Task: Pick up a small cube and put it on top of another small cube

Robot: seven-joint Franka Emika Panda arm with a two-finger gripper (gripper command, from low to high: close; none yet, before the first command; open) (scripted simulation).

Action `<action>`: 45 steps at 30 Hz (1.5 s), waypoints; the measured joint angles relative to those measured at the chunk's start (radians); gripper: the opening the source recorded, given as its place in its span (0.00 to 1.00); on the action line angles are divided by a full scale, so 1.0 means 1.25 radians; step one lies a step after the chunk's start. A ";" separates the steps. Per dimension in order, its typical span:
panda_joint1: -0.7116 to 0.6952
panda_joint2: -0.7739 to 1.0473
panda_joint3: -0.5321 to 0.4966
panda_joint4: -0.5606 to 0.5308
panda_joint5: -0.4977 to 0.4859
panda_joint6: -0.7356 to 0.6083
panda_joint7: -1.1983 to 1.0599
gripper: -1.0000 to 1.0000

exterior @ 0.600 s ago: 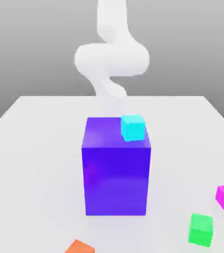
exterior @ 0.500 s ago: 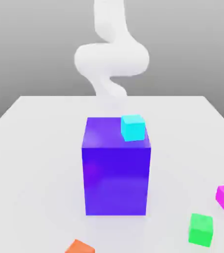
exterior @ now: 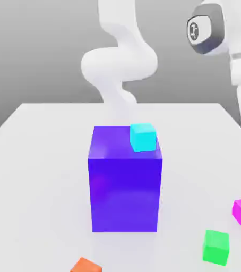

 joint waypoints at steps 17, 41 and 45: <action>0.143 0.372 -0.005 -0.016 -0.189 0.208 -0.081 0.00; -0.013 0.299 -0.097 0.030 -0.065 0.090 -0.047 1.00; -0.013 0.299 -0.097 0.030 -0.065 0.090 -0.047 1.00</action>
